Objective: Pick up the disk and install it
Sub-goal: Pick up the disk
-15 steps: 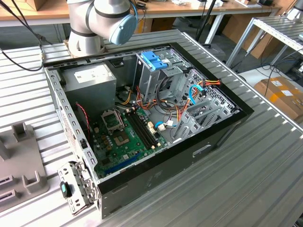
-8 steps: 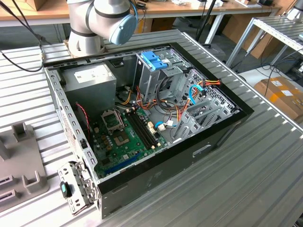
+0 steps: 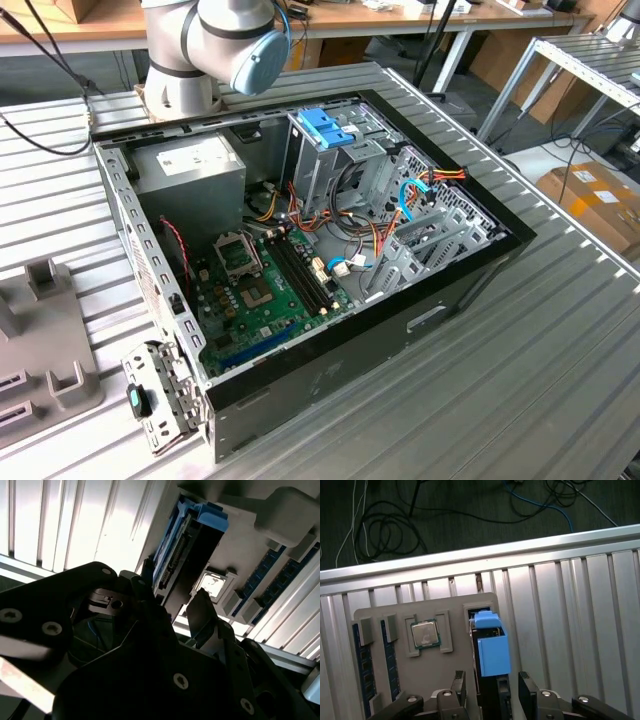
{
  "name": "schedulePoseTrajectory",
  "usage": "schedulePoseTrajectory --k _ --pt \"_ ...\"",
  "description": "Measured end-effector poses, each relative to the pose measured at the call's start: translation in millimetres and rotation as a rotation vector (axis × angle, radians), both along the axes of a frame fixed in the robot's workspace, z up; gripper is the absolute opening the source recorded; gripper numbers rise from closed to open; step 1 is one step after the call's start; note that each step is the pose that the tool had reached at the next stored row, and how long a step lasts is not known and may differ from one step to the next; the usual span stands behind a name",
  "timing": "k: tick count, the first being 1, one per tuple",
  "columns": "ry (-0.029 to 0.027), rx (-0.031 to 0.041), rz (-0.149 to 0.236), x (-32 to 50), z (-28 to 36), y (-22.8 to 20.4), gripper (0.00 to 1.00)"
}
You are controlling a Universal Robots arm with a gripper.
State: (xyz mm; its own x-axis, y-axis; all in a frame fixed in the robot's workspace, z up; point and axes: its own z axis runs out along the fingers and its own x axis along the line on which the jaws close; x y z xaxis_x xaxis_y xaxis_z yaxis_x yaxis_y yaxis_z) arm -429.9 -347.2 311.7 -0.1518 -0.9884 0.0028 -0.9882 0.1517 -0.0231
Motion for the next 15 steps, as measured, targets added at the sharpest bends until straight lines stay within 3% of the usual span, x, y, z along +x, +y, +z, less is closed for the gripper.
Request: schedulePoseTrajectory --k 5,9,15 --pt "-0.0010 -0.0002 0.001 0.0 -4.3 0.4 0.54" --pt "-0.0094 0.0000 0.005 0.0 -5.5 0.5 0.54" --pt "-0.0099 0.0000 0.007 -0.3 -5.5 0.5 0.54"
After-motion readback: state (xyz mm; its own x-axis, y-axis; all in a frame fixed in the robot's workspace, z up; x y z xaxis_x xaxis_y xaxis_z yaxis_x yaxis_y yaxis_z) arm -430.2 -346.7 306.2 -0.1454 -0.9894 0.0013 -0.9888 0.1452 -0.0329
